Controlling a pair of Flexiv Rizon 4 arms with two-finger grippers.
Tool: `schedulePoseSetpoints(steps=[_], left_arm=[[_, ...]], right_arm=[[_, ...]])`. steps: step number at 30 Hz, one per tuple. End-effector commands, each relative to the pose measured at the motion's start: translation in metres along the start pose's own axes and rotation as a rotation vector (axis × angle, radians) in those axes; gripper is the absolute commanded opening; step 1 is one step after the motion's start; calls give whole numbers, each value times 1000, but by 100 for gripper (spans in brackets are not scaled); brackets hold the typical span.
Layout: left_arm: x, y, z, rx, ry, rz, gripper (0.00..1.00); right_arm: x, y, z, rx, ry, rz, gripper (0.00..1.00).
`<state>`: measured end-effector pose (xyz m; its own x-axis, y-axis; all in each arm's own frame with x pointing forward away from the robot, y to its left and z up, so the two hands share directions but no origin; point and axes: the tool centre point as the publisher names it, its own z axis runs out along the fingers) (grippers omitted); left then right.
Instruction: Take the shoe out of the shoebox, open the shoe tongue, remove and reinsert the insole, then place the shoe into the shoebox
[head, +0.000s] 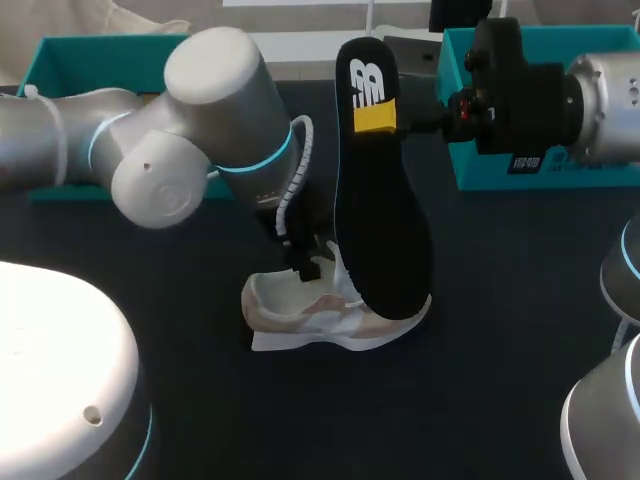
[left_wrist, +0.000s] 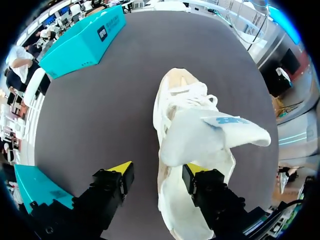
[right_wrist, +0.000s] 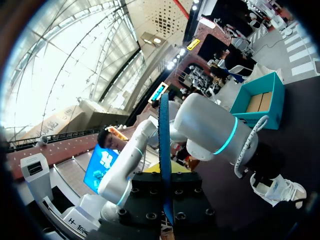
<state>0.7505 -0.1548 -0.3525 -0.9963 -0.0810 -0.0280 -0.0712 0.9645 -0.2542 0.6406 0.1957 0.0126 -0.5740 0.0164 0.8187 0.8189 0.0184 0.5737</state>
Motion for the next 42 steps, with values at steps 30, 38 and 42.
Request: schedulePoseSetpoints(steps=[30, 38, 42], left_arm=[[-18, -6, 7, -265, 551, 619, 0], [-51, -15, -16, -120, 832, 899, 0], [-51, -15, -16, -120, 832, 899, 0]], right_arm=[[0, 1, 3, 1, -3, 2, 0], [0, 1, 3, 1, -3, 2, 0], [0, 1, 3, 1, -3, 2, 0]])
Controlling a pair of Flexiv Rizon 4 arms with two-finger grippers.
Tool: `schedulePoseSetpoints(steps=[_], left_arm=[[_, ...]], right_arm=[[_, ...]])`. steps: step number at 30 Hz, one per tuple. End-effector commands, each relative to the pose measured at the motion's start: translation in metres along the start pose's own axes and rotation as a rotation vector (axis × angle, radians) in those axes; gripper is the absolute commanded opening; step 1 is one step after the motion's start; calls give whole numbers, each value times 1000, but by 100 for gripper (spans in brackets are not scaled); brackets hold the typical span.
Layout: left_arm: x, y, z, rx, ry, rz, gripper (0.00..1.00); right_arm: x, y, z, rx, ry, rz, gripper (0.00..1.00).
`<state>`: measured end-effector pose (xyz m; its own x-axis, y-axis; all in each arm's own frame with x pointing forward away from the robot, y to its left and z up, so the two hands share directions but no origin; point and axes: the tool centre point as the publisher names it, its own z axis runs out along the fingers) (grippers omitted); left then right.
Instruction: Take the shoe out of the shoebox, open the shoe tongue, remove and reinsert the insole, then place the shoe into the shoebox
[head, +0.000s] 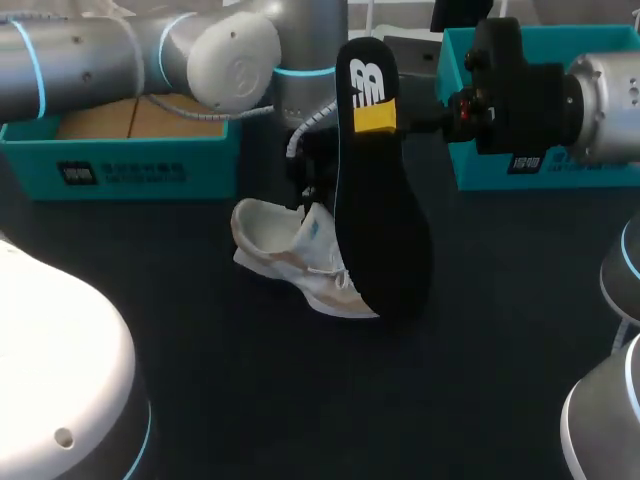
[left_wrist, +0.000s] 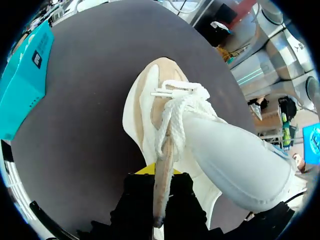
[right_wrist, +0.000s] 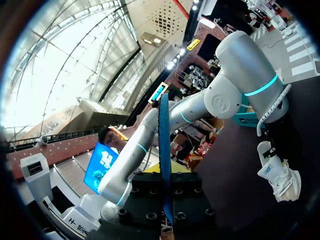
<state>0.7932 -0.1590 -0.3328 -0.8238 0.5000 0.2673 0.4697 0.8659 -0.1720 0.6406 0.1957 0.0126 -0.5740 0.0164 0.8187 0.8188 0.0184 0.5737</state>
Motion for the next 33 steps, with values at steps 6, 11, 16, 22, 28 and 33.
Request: schedulePoseSetpoints(steps=[6, 11, 16, 22, 28, 33], left_arm=[[-7, 2, -4, 52, 372, 393, 0], [-7, 2, -4, 52, 372, 393, 0], [-9, -1, -5, -14, 417, 607, 0], [-12, -9, 0, -111, 384, 805, 0], [-9, -21, 4, -209, 303, 772, 0], [-10, -28, 10, -251, 271, 742, 0]], right_arm=[[0, 1, 3, 1, -3, 2, 0], [0, 1, 3, 1, -3, 2, 0], [0, 1, 3, 1, -3, 2, 0], [0, 1, 3, 1, -3, 2, 0], [0, 1, 3, 1, -3, 2, 0], [0, 1, 3, 1, -3, 2, 0]])
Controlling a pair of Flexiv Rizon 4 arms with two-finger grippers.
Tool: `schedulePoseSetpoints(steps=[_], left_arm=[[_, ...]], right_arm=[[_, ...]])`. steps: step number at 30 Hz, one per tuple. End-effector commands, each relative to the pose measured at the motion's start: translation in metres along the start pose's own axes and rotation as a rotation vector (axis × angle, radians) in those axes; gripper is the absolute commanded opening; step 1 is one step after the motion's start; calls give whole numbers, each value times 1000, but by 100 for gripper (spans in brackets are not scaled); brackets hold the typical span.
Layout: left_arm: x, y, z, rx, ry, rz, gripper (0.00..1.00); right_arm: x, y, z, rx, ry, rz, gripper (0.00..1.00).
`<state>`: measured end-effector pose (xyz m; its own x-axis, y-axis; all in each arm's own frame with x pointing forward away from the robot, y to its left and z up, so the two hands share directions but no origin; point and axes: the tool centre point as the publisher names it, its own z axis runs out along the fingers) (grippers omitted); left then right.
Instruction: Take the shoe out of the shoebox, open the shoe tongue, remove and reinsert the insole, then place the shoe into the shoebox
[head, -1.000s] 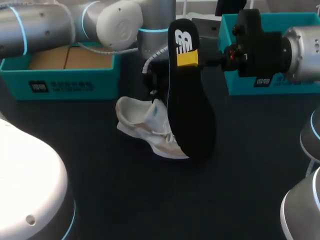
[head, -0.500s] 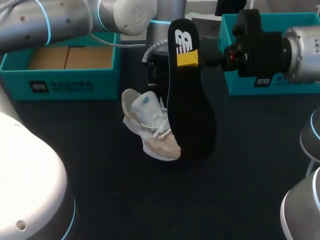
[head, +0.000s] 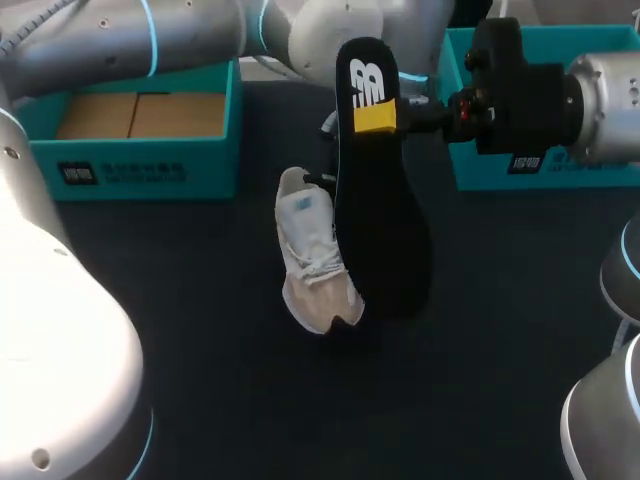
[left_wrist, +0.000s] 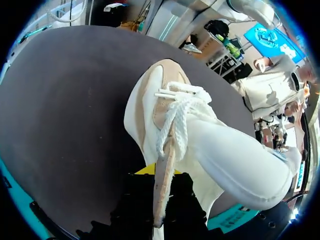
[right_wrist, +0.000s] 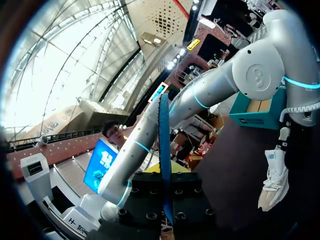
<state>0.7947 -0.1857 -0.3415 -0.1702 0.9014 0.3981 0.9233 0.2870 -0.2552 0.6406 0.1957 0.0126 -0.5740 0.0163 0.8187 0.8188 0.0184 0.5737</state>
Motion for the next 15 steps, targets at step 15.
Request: schedulePoseSetpoints(steps=[15], left_arm=[[-12, -25, 28, -132, 96, 97, 0]], right_arm=[[0, 1, 3, 1, -3, 2, 0]])
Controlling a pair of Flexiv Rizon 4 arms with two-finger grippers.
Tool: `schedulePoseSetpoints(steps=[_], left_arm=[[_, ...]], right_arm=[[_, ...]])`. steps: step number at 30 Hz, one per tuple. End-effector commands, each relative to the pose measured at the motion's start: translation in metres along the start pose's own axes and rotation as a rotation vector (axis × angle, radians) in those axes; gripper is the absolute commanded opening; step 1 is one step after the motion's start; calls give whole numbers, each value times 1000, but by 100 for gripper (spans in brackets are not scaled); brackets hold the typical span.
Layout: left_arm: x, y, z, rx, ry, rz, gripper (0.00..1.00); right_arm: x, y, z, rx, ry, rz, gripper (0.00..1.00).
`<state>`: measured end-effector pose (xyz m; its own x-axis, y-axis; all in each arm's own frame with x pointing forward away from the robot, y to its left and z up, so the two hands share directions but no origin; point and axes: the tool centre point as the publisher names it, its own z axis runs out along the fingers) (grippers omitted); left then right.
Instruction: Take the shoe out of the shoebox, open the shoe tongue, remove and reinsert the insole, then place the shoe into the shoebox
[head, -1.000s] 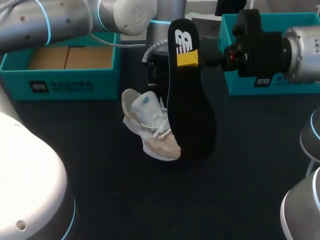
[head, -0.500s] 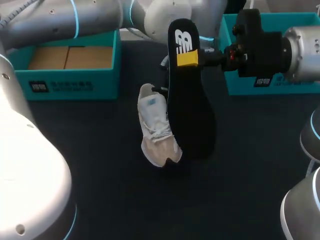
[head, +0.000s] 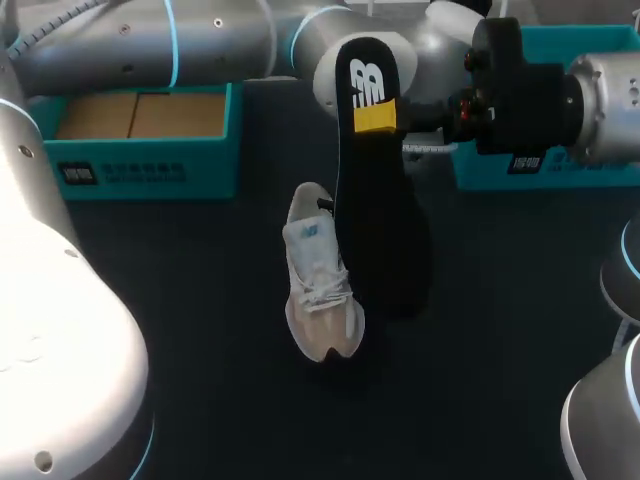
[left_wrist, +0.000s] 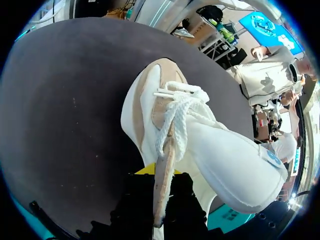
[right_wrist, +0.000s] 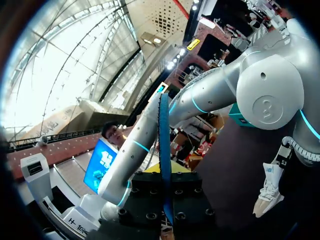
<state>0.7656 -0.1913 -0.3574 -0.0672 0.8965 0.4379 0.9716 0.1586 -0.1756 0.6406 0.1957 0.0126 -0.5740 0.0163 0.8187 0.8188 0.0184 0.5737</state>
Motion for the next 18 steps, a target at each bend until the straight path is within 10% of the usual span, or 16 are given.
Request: schedulePoseSetpoints(steps=[1, 9, 11, 12, 18], left_arm=[[-6, -1, 9, 1, 39, 10, 0], [-14, 0, 26, 3, 87, 13, 0], [-13, -1, 24, 9, 75, 28, 45], [-13, -1, 22, 25, 70, 43, 100], [-5, 2, -3, 74, -39, 69, 100]], right_arm=[[0, 1, 3, 1, -3, 2, 0], [0, 1, 3, 1, -3, 2, 0], [0, 1, 3, 1, -3, 2, 0], [0, 1, 3, 1, -3, 2, 0], [0, 1, 3, 1, -3, 2, 0]])
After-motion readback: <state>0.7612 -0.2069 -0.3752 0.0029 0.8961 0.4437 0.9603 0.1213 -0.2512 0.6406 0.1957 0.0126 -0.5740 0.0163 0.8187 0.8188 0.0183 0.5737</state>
